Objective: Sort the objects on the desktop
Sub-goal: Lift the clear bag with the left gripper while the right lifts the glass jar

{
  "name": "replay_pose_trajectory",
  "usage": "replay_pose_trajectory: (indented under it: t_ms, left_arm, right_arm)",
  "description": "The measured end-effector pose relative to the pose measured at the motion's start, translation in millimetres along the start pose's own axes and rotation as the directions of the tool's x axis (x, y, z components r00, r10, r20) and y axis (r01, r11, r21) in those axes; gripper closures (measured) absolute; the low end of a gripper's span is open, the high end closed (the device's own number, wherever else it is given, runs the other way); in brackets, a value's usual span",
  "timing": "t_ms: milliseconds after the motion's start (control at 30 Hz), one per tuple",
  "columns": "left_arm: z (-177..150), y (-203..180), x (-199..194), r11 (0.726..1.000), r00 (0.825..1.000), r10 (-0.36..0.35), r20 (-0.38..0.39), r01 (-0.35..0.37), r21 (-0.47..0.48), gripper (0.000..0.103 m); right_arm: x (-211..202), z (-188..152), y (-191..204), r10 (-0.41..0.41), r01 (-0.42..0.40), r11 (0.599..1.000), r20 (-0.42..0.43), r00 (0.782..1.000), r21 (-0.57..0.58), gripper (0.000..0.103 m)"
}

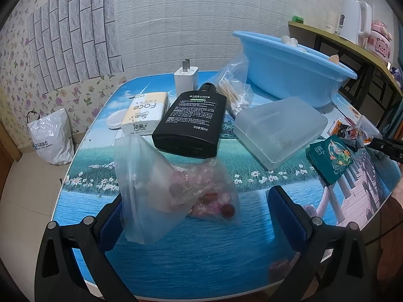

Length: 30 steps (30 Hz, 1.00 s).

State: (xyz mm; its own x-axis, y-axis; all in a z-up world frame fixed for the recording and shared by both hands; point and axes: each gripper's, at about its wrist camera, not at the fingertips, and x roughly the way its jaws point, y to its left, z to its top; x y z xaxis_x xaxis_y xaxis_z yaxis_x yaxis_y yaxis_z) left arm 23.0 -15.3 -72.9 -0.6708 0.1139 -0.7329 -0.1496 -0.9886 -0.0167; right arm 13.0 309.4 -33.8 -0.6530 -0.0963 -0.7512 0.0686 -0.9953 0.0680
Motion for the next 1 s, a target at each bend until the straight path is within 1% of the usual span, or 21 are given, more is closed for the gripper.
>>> replay_pose_trajectory:
  t_ms: [67, 200, 233, 267, 300, 333, 367, 533, 600, 1000]
  left_arm:
    - [-0.1, 0.2, -0.3, 1.000, 1.000, 0.000, 0.000, 0.000, 0.000, 0.000]
    - [-0.1, 0.6, -0.3, 1.000, 1.000, -0.001, 0.001, 0.001, 0.000, 0.000]
    - [-0.1, 0.6, -0.2, 1.000, 1.000, 0.000, 0.001, 0.000, 0.000, 0.000]
    - [0.0, 0.5, -0.2, 1.000, 1.000, 0.000, 0.000, 0.000, 0.000, 0.000]
    - [-0.2, 0.4, -0.2, 1.000, 1.000, 0.000, 0.001, 0.000, 0.000, 0.000]
    - [-0.2, 0.5, -0.1, 1.000, 1.000, 0.000, 0.001, 0.000, 0.000, 0.000]
    - [0.2, 0.3, -0.2, 1.000, 1.000, 0.001, 0.001, -0.001, -0.001, 0.000]
    - [-0.2, 0.7, -0.3, 1.000, 1.000, 0.001, 0.001, -0.001, -0.001, 0.000]
    - [-0.6, 1.2, -0.5, 1.000, 1.000, 0.000, 0.001, 0.000, 0.000, 0.000]
    - [-0.7, 1.1, -0.5, 1.000, 1.000, -0.001, 0.001, 0.001, 0.000, 0.000]
  right_arm:
    - [2.5, 0.3, 1.1, -0.006, 0.005, 1.000, -0.004, 1.000, -0.004, 0.062]
    - [3.9, -1.9, 6.4, -0.029, 0.030, 0.999, 0.016, 0.999, -0.032, 0.062]
    - [4.0, -3.0, 7.9, -0.034, 0.035, 0.999, 0.026, 0.999, -0.042, 0.060]
    - [4.5, -3.3, 7.6, -0.031, 0.032, 0.999, 0.031, 0.999, -0.043, 0.058]
    - [5.3, -3.5, 7.6, -0.023, 0.024, 0.999, 0.035, 0.999, -0.041, 0.051]
    - [5.8, -3.7, 8.2, -0.023, 0.025, 0.999, 0.039, 0.999, -0.042, 0.047]
    - [6.1, -3.8, 8.1, -0.028, 0.030, 0.999, 0.044, 0.999, -0.040, 0.046]
    - [8.2, -4.9, 9.6, -0.017, 0.020, 0.999, 0.054, 0.998, -0.047, 0.030]
    - [9.1, -5.3, 12.1, -0.016, 0.019, 0.998, 0.057, 0.998, -0.057, 0.027]
    - [8.8, -5.8, 12.2, -0.014, 0.018, 0.998, 0.062, 0.998, -0.055, 0.025]
